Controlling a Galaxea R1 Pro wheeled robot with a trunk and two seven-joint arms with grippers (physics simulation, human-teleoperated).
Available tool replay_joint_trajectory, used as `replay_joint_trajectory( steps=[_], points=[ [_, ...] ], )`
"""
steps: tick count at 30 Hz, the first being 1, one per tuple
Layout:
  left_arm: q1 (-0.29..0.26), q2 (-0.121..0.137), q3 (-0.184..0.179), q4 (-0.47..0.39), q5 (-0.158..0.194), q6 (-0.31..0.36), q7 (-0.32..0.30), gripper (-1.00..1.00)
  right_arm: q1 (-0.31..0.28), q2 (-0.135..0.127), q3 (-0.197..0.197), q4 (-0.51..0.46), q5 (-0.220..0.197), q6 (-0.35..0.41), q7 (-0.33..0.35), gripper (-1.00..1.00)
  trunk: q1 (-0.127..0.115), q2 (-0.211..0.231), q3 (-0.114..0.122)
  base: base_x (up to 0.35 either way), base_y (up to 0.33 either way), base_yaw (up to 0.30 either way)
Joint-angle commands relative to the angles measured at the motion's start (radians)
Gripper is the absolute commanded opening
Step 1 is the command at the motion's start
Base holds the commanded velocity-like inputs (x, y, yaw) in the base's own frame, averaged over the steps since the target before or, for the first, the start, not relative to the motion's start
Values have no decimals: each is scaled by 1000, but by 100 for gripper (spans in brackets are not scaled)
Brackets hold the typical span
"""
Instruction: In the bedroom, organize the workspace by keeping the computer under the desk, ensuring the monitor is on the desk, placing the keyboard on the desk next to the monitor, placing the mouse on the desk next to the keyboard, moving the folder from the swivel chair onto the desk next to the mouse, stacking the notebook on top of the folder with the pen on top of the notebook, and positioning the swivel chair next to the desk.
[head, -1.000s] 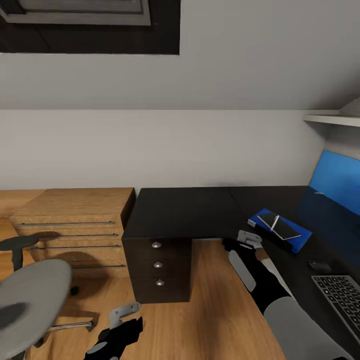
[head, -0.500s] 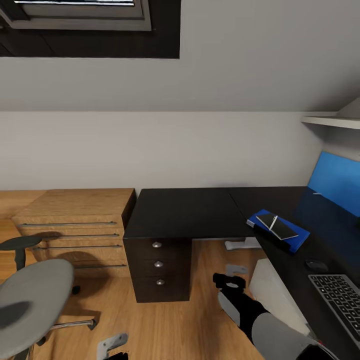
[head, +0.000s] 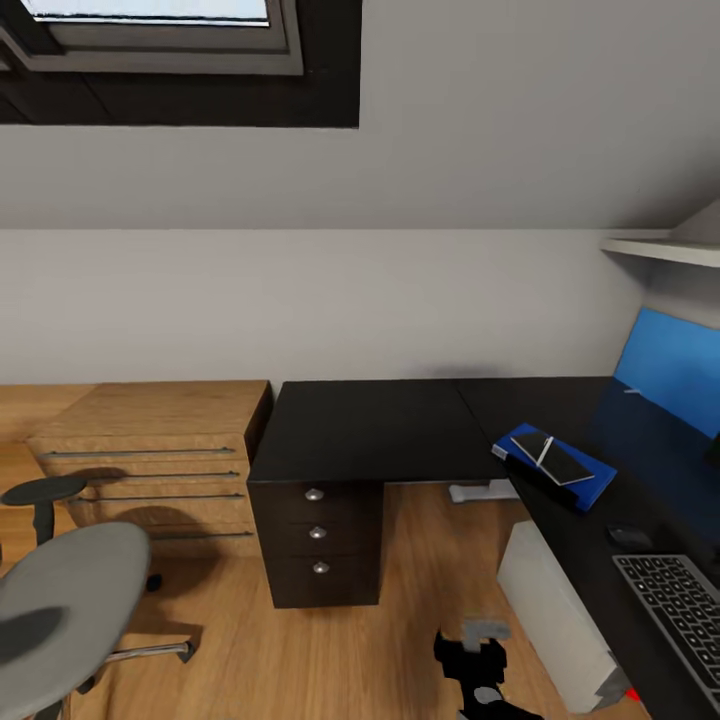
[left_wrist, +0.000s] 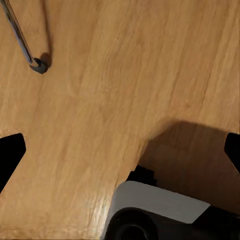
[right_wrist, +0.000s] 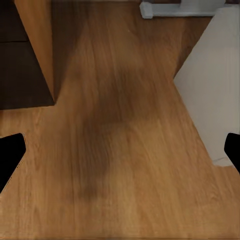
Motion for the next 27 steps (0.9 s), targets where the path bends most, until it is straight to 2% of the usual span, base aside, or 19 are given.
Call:
replay_joint_trajectory(
  steps=[1, 2, 3, 8, 14, 23, 27],
  points=[
    [-3, 7, -4, 137, -2, -44, -83, 100, 28, -1, 10, 7, -6, -57, 3, 100, -4, 7, 3, 0, 0, 0],
    [-8, 15, -4, 194, -4, -77, -133, 100, 43, -1, 10, 9, -6, -70, 6, 100, -8, 14, 6, 0, 0, 0],
    [-13, 19, -4, 216, -4, -96, -157, 100, 51, -2, 10, 9, -6, -74, 8, 100, -12, 21, 9, 0, 0, 0],
    [-36, 36, -4, 279, -4, -176, -242, 100, 111, -5, 10, 10, -5, -91, 12, 100, -31, 56, 25, 0, 0, 0],
    [-43, 41, -3, 298, -3, -200, -268, 100, 135, -7, 11, 9, -2, -103, 12, 100, -54, 98, 43, 0, 0, 0],
    [-45, 40, -3, 311, -2, -210, -276, 100, 151, -10, 12, 10, -3, -139, 7, 100, -88, 161, 73, 0, 0, 6],
    [-45, 40, -1, 350, 0, -222, -277, 100, 199, -14, 12, 10, -4, -190, 5, 100, -104, 189, 90, 0, 0, 88]
  ],
)
